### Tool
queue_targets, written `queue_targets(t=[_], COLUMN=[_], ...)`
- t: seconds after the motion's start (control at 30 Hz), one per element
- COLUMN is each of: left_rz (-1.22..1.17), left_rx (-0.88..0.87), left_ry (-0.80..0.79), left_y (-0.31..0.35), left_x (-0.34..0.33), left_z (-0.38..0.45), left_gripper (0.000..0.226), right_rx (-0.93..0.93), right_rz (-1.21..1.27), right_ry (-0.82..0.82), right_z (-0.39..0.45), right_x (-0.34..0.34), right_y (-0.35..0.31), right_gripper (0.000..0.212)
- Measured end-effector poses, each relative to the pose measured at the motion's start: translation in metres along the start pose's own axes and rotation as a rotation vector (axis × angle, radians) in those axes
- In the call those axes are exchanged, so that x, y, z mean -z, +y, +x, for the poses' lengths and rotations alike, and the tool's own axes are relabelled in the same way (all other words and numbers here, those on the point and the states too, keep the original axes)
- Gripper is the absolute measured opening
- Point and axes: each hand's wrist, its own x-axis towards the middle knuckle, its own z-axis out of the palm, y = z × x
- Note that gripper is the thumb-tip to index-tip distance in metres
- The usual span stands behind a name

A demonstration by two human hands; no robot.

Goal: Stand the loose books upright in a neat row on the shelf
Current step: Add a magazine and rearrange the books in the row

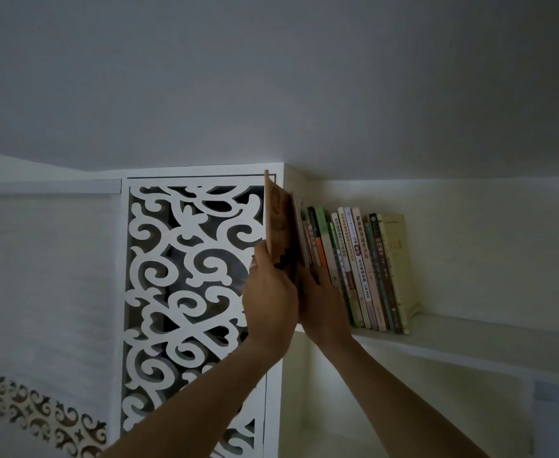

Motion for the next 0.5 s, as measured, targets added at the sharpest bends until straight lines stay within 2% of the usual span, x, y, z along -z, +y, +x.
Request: queue_targets(t=[0.1, 0.23, 0.33, 0.4, 0.5], left_rz=[-0.019, -0.099, -0.047, -0.016, 0.013], left_rx=[-0.037, -0.031, 0.029, 0.028, 0.05], left_ry=[-0.023, -0.094, -0.178, -0.219, -0.276], left_y=[-0.001, -0.018, -0.035, -0.041, -0.047], left_x=[-0.014, -0.041, -0.058, -0.067, -0.08], left_z=[0.002, 0.0, 0.001, 0.005, 0.019], left_gripper=[0.037, 0.032, 0.013, 0.015, 0.017], right_rx=[0.084, 0.019, 0.061, 0.075, 0.016], right_rz=[-0.128, 0.159, 0.219, 0.145, -0.002], right_ry=[0.038, -0.018, -0.016, 0.099, 0.326], right_z=[0.001, 0.001, -0.004, -0.008, -0.006], right_x=[-0.002, 0.012, 0.033, 0.049, 0.065], right_y=[0.003, 0.003, 0.013, 0.022, 0.042], right_gripper=[0.047, 0.04, 0.028, 0.013, 0.022])
